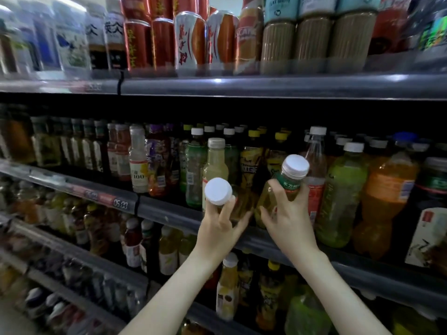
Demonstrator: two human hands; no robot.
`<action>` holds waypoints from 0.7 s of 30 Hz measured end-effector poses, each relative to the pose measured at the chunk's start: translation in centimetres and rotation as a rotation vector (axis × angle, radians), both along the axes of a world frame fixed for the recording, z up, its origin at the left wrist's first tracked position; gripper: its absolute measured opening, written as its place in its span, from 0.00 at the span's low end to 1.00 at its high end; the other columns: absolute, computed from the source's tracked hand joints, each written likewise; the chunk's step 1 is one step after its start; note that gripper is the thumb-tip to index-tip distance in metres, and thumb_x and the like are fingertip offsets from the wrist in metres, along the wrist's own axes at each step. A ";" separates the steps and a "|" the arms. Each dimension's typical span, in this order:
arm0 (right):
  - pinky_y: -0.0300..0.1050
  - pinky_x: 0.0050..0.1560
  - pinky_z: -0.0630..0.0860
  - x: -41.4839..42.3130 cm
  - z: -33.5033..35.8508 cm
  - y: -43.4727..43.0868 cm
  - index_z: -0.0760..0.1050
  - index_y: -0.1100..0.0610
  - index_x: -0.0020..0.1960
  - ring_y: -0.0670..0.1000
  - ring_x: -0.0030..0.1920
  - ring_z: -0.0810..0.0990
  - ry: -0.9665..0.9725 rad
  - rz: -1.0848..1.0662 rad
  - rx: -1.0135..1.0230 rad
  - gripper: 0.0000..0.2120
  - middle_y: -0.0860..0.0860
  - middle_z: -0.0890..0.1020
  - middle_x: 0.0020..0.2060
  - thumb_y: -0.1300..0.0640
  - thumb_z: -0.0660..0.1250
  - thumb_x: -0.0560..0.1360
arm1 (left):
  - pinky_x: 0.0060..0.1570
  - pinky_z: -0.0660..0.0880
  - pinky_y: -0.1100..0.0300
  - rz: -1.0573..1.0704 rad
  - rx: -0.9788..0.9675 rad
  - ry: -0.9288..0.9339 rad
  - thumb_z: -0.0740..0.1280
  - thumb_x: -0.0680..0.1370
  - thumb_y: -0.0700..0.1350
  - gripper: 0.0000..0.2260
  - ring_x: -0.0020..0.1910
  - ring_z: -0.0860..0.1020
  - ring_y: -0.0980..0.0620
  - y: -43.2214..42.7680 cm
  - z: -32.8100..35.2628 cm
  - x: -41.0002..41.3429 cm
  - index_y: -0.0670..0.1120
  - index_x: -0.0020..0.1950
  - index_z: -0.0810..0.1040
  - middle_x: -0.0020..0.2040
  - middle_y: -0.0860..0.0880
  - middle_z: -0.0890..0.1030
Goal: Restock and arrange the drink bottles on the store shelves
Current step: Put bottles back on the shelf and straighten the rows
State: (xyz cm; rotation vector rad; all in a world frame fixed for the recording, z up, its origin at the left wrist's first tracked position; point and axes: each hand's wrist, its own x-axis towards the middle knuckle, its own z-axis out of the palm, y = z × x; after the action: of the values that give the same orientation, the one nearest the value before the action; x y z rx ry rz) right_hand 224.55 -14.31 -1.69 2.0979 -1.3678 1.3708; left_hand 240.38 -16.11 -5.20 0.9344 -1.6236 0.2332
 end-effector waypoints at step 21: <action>0.22 0.63 0.57 19.9 -10.0 16.0 0.66 0.48 0.64 0.50 0.65 0.62 -0.086 0.353 0.215 0.32 0.64 0.63 0.65 0.62 0.77 0.67 | 0.41 0.78 0.51 0.147 0.428 -0.045 0.65 0.69 0.60 0.33 0.41 0.82 0.39 21.7 -9.8 25.4 0.60 0.68 0.51 0.66 0.34 0.67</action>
State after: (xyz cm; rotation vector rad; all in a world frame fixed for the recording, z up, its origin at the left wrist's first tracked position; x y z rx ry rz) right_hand 244.43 1.73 -11.66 2.5474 -1.2688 1.5176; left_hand 265.82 5.55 -15.03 1.3847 -1.6800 0.0029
